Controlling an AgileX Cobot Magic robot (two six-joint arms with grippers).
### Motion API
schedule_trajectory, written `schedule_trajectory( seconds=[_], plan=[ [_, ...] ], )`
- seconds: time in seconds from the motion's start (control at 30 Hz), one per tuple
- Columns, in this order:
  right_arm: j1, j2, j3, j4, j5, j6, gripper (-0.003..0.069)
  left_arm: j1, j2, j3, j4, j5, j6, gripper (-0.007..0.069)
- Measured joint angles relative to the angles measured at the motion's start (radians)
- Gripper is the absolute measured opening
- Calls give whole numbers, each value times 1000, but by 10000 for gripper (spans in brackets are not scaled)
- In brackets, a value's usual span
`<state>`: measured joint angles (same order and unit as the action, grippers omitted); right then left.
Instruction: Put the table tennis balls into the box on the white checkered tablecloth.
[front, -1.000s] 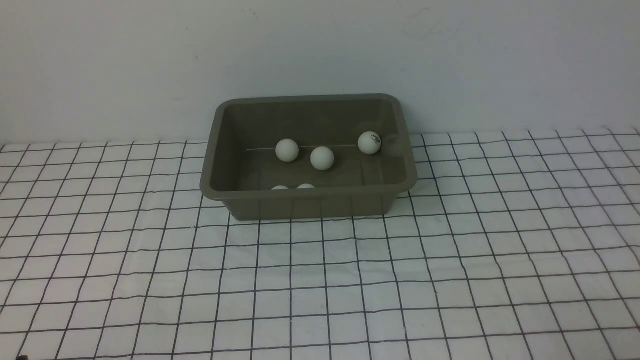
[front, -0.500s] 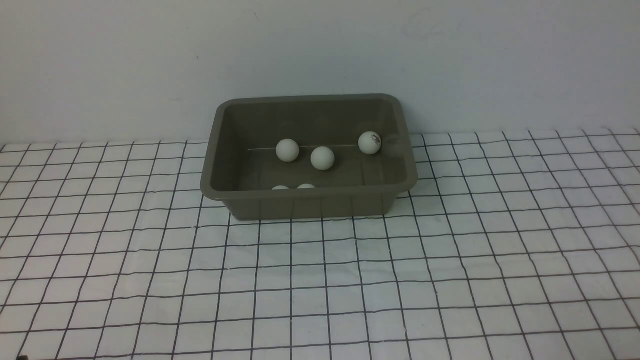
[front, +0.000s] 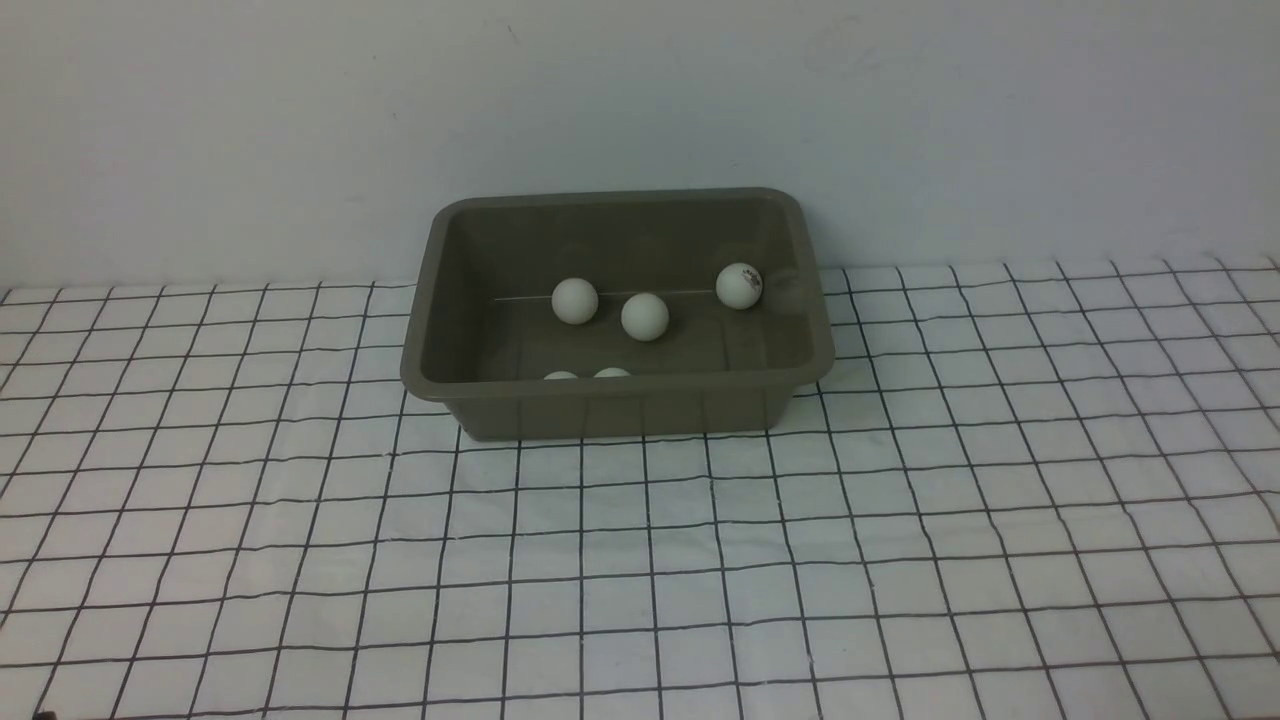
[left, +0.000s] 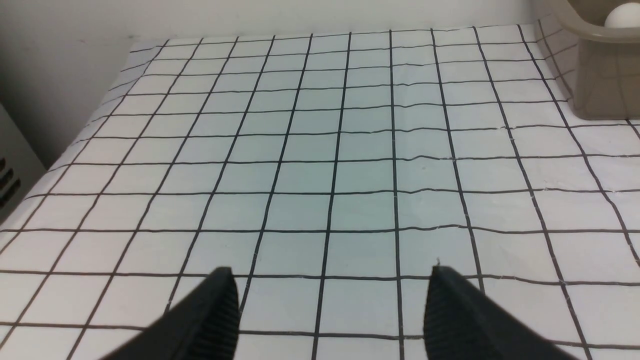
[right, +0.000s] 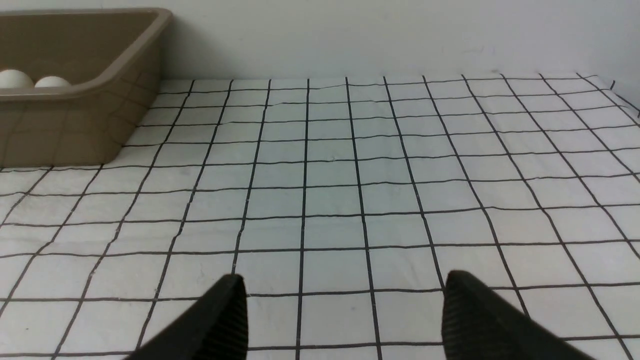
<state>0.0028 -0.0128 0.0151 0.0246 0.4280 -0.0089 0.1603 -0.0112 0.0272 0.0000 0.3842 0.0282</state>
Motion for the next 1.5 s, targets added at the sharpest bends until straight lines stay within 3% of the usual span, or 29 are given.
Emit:
schedule_trajectory(
  seconds=[0.4,1.5],
  plan=[
    [0,0,2,1,-14,-60,474,0,0,0,0,0,0,450],
    [0,0,2,1,-17,-48,474,0,0,0,0,0,2,450]
  ],
)
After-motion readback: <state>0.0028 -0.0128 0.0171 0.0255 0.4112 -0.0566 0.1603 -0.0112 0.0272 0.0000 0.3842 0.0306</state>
